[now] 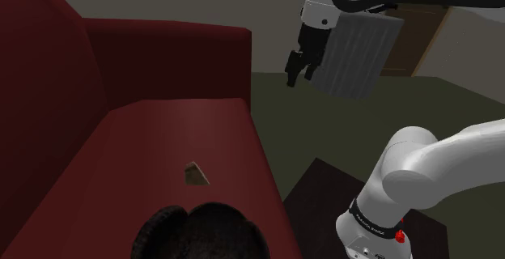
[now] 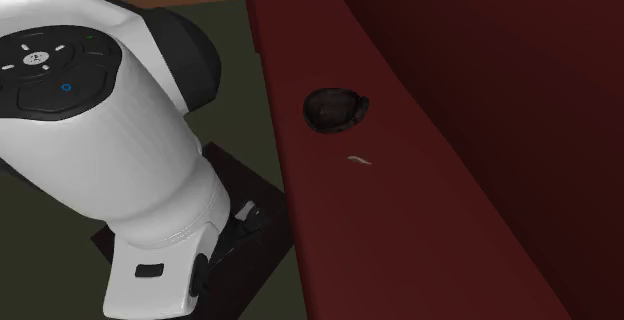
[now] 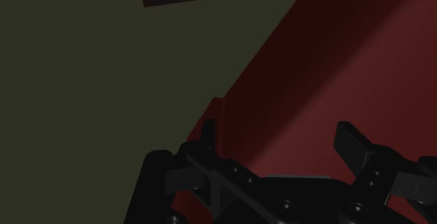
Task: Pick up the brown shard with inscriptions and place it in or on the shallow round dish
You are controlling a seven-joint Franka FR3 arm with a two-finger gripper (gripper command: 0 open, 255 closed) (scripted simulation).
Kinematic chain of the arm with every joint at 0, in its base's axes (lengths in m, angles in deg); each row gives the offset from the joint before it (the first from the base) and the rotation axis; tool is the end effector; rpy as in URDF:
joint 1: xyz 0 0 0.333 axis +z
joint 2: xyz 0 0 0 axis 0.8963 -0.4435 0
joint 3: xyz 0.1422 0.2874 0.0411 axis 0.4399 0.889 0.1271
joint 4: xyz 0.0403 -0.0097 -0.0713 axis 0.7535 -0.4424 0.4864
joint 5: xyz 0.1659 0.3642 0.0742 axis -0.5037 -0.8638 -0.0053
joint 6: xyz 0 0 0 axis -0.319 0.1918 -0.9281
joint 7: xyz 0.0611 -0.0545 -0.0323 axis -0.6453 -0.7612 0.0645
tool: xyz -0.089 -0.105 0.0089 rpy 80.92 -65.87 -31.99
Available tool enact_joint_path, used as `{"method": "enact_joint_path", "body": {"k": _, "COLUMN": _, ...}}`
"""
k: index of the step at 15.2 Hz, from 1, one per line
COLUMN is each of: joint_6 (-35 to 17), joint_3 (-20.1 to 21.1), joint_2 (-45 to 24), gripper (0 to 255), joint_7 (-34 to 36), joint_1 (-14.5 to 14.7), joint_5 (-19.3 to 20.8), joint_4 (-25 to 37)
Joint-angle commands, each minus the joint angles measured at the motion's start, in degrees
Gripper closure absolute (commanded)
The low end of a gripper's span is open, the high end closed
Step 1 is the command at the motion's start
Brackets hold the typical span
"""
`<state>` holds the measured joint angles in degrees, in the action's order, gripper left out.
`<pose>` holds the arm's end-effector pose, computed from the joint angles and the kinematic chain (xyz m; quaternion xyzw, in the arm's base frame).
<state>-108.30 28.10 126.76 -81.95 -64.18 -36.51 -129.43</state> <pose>0.3346 -0.0170 0.5503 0.9974 -0.0606 0.0364 0.0130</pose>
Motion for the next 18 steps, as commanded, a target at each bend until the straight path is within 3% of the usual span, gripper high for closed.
{"method": "enact_joint_path", "body": {"k": 1, "joint_6": 0.0, "joint_3": 0.0, "joint_2": 0.0, "gripper": 0, "joint_7": 0.0, "joint_1": 0.0, "joint_5": 0.0, "joint_4": 0.0}}
{"method": "enact_joint_path", "body": {"k": 9, "joint_6": 2.4, "joint_3": 16.2, "joint_2": 0.8, "gripper": 0, "joint_7": 23.4, "joint_1": -0.1, "joint_5": -5.1, "joint_4": 0.0}}
{"method": "enact_joint_path", "body": {"k": 18, "joint_6": 4.4, "joint_3": 35.2, "joint_2": -10.2, "gripper": 0, "joint_7": 50.6, "joint_1": -3.9, "joint_5": -8.4, "joint_4": 9.6}}
